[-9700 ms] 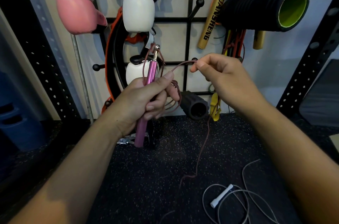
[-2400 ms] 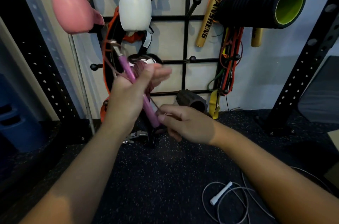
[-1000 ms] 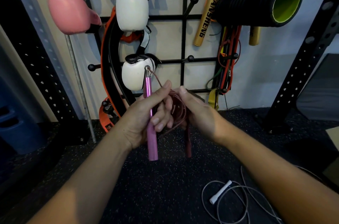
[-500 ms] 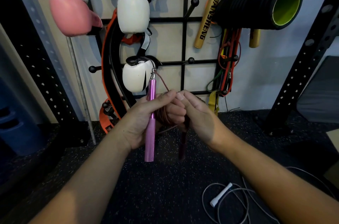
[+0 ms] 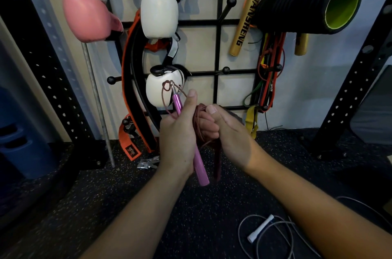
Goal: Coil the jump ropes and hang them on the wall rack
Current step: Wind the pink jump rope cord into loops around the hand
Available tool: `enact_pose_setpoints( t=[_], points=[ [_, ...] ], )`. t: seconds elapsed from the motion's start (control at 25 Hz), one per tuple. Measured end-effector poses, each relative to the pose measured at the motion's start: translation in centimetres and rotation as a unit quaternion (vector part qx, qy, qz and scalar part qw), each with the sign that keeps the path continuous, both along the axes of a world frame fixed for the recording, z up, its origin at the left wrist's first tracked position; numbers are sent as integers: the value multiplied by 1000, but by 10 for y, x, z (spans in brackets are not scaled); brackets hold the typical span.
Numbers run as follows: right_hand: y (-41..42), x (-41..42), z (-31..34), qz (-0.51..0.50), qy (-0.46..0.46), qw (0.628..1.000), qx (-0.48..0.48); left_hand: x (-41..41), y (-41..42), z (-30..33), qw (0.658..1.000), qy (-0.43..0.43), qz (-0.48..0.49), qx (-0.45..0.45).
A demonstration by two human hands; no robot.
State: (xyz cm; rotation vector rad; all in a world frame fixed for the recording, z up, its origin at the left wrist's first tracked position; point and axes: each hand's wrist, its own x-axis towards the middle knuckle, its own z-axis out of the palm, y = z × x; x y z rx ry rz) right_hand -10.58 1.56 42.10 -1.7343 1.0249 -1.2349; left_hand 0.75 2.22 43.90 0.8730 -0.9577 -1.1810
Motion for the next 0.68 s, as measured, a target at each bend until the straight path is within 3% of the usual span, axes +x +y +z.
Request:
enact_pose_setpoints(
  t=[0.12, 0.28, 0.36, 0.52, 0.68],
  points=[
    [2, -2, 6, 5, 8, 1000, -23, 4, -5, 0, 997, 50, -52, -1],
    [1, -4, 4, -17, 24, 999, -30, 7, -11, -1, 984, 106, -121, 72],
    [-3, -5, -1, -19, 39, 999, -27, 7, -13, 0, 983, 88, -130, 92],
    [-2, -11, -3, -18, 35, 999, -9, 20, -14, 3, 964, 40, -243, 100],
    [-1, -15, 2, -44, 81, 995, -29, 17, -14, -4, 977, 14, -213, 33]
  ],
)
